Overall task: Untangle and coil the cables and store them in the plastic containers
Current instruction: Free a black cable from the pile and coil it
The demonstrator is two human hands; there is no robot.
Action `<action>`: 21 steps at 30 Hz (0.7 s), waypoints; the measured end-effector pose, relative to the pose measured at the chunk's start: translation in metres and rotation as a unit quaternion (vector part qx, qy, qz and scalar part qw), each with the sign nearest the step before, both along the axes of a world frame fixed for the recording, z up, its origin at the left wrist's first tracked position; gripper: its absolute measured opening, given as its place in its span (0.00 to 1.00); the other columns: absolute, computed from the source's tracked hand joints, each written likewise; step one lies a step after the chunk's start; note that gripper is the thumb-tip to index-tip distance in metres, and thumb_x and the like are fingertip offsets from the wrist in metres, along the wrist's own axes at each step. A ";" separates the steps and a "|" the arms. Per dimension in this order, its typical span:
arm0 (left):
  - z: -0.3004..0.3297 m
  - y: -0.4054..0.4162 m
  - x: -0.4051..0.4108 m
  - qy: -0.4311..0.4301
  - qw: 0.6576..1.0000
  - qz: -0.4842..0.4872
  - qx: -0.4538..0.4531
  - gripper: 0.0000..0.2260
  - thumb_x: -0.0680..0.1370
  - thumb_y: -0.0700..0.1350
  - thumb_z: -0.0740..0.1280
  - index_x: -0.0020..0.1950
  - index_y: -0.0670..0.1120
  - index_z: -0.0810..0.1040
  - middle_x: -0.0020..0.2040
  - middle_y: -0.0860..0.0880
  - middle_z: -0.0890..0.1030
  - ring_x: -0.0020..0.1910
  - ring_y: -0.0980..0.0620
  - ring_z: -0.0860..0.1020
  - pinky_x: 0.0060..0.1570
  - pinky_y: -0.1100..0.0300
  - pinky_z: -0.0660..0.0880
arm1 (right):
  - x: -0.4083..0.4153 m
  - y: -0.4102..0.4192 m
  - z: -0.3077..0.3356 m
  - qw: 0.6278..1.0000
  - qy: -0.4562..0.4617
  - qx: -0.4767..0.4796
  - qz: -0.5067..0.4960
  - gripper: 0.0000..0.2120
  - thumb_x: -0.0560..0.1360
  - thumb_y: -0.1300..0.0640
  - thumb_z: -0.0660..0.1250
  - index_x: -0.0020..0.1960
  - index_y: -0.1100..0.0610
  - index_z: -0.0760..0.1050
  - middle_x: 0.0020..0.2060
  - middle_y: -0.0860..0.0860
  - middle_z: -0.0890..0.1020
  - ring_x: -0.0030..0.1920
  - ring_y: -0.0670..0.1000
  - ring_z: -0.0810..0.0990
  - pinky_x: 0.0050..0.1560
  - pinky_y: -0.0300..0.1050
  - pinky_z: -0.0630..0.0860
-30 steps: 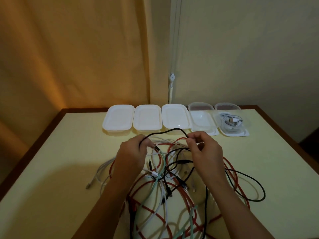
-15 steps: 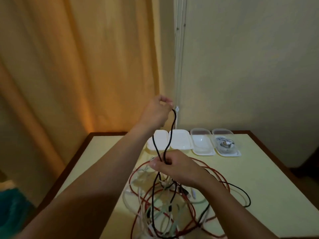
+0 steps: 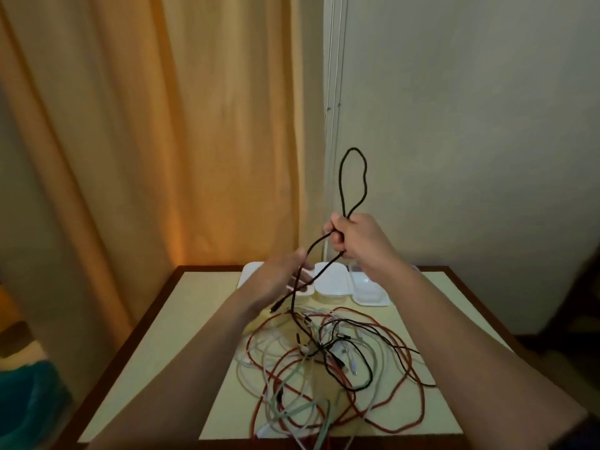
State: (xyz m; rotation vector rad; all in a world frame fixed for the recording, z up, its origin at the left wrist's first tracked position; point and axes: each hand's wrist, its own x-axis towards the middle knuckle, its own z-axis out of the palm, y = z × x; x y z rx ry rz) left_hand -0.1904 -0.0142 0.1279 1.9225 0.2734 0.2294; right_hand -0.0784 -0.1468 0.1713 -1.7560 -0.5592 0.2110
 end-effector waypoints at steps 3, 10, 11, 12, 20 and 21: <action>-0.026 -0.012 -0.012 -0.007 0.998 -0.049 0.028 0.09 0.81 0.46 0.64 0.53 0.44 0.81 0.46 0.46 0.85 0.46 0.52 0.83 0.53 0.57 0.77 | 0.007 -0.006 0.019 0.999 -0.001 0.027 -0.041 0.17 0.84 0.53 0.57 0.41 0.55 0.78 0.29 0.47 0.75 0.26 0.45 0.70 0.28 0.37 0.65; -0.018 -0.011 -0.006 -0.072 0.996 0.032 0.038 0.08 0.83 0.44 0.61 0.54 0.47 0.80 0.33 0.51 0.80 0.36 0.53 0.78 0.46 0.53 0.78 | 0.019 -0.037 0.026 0.995 -0.012 0.044 -0.084 0.16 0.84 0.54 0.58 0.48 0.62 0.79 0.28 0.48 0.69 0.26 0.46 0.66 0.25 0.37 0.61; -0.013 -0.008 -0.002 -0.078 0.995 0.049 0.028 0.08 0.83 0.43 0.61 0.57 0.46 0.79 0.33 0.49 0.79 0.35 0.52 0.78 0.45 0.50 0.79 | 0.020 -0.044 0.023 0.994 -0.016 0.037 -0.098 0.16 0.83 0.52 0.59 0.48 0.63 0.79 0.29 0.49 0.68 0.27 0.47 0.65 0.26 0.39 0.61; -0.005 -0.005 0.002 -0.085 0.994 0.069 0.009 0.08 0.83 0.42 0.61 0.58 0.44 0.77 0.32 0.47 0.77 0.33 0.51 0.77 0.43 0.49 0.79 | 0.021 -0.051 0.019 0.993 -0.025 0.023 -0.114 0.17 0.82 0.49 0.60 0.46 0.62 0.77 0.29 0.49 0.68 0.28 0.48 0.64 0.29 0.41 0.61; 0.070 -0.002 0.026 -0.162 0.981 0.102 -0.014 0.12 0.84 0.40 0.56 0.50 0.40 0.78 0.30 0.47 0.68 0.28 0.53 0.69 0.30 0.60 0.77 | -0.025 -0.076 -0.024 0.995 -0.021 -0.095 -0.031 0.18 0.80 0.42 0.64 0.55 0.57 0.81 0.47 0.48 0.81 0.48 0.48 0.78 0.52 0.49 0.74; 0.079 -0.009 0.030 -0.167 0.981 0.091 -0.027 0.11 0.84 0.39 0.56 0.52 0.38 0.78 0.31 0.46 0.69 0.28 0.53 0.69 0.30 0.60 0.77 | -0.031 -0.072 -0.033 0.994 -0.020 -0.109 -0.003 0.16 0.80 0.43 0.65 0.56 0.54 0.81 0.48 0.46 0.81 0.50 0.48 0.78 0.55 0.50 0.74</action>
